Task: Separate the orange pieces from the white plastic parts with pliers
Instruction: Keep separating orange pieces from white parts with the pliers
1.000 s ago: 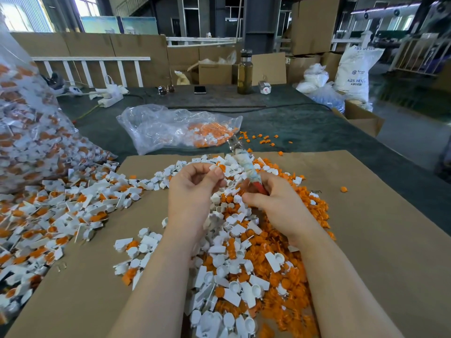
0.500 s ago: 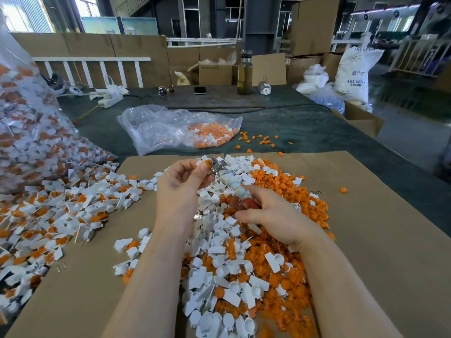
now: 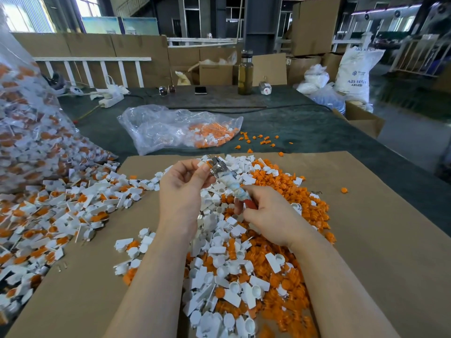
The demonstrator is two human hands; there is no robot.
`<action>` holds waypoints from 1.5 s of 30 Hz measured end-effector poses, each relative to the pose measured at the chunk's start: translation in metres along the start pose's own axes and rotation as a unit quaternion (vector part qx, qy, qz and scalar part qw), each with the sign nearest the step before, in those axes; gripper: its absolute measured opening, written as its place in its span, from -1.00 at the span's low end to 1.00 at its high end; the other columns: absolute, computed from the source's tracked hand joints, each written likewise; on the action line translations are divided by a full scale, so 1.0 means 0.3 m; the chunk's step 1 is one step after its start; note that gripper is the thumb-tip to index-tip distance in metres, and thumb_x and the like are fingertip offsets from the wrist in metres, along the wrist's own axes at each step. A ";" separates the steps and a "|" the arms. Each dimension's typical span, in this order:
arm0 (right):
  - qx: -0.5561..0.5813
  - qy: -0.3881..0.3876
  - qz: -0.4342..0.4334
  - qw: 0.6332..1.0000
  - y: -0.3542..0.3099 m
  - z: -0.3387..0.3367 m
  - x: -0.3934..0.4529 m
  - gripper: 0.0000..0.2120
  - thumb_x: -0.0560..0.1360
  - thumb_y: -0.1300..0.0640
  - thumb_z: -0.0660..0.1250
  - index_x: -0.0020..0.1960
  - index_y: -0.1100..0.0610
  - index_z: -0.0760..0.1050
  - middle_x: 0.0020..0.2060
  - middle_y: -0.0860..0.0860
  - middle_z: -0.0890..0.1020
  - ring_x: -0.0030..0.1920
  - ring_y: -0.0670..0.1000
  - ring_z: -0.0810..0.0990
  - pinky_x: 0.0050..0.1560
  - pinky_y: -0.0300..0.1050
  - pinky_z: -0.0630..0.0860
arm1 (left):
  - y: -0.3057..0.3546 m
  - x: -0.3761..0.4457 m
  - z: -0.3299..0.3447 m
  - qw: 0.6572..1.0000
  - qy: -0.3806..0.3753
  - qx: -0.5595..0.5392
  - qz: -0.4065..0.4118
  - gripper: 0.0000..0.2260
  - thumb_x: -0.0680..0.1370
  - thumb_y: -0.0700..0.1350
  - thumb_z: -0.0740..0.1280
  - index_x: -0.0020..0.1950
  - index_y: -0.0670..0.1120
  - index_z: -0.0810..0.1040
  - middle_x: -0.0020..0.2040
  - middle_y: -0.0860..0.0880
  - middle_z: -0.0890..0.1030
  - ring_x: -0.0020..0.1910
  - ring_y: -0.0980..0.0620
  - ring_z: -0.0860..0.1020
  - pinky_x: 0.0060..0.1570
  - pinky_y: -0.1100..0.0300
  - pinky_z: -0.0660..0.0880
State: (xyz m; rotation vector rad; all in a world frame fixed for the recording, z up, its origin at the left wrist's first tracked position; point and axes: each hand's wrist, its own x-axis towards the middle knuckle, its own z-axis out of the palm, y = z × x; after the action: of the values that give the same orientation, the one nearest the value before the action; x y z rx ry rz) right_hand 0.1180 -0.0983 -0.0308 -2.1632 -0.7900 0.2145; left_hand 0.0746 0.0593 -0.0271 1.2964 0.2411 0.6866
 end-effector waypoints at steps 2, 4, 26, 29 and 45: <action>0.000 0.001 -0.001 1.000 0.001 0.001 0.000 -0.81 0.48 0.20 0.29 -0.21 -0.08 0.48 -0.21 -0.06 0.61 -0.18 -0.01 0.57 -0.14 0.02 0.54 | 0.000 0.000 0.001 1.000 0.001 0.003 -0.004 -0.92 0.57 -0.31 0.35 -0.10 -0.18 0.58 -0.37 0.11 0.62 -0.38 0.19 0.58 -0.23 0.34 0.56; -0.006 0.003 -0.006 1.000 0.004 0.008 0.001 -0.83 0.48 0.17 0.27 -0.21 -0.08 0.46 -0.22 -0.05 0.59 -0.22 -0.01 0.55 -0.20 -0.01 0.51 | 0.002 0.000 -0.001 1.000 -0.003 0.002 -0.022 -0.92 0.57 -0.30 0.35 -0.10 -0.17 0.59 -0.37 0.11 0.62 -0.38 0.19 0.59 -0.23 0.34 0.56; -0.008 0.199 0.078 0.977 0.040 -0.001 0.020 -0.90 0.55 0.13 0.24 -0.09 0.06 0.52 -0.25 -0.04 0.59 -0.33 -0.02 0.53 -0.39 -0.15 0.38 | 0.040 0.100 -0.293 0.738 0.315 -0.583 -0.126 -0.72 0.65 -0.24 0.23 0.36 -0.25 0.47 0.02 -0.24 0.69 -0.02 -0.04 0.71 -0.22 0.08 0.65; -0.001 0.207 0.089 0.974 0.041 -0.002 0.021 -0.90 0.55 0.13 0.24 -0.08 0.06 0.53 -0.29 -0.04 0.58 -0.36 -0.04 0.52 -0.41 -0.19 0.35 | 0.052 0.094 -0.261 0.842 0.262 -0.443 -0.160 -0.73 0.62 -0.19 0.31 0.32 -0.15 0.49 0.01 -0.14 0.71 -0.09 0.11 0.70 -0.22 0.19 0.63; -0.048 0.213 0.078 0.973 0.045 0.009 0.030 -0.76 0.58 0.01 0.26 -0.26 -0.11 0.35 -0.37 -0.13 0.47 -0.38 -0.13 0.44 -0.42 -0.29 0.25 | -0.025 -0.009 0.031 0.767 -0.208 0.607 0.027 -0.90 0.52 0.05 0.44 0.02 0.17 0.69 0.04 0.06 0.59 0.09 0.02 0.53 0.24 0.00 0.46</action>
State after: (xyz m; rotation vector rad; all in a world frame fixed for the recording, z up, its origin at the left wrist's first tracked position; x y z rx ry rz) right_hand 0.1304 -0.0975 -0.0418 -2.2529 -0.3915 -0.2093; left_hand 0.0799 0.0495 -0.0320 2.6735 0.2899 0.1928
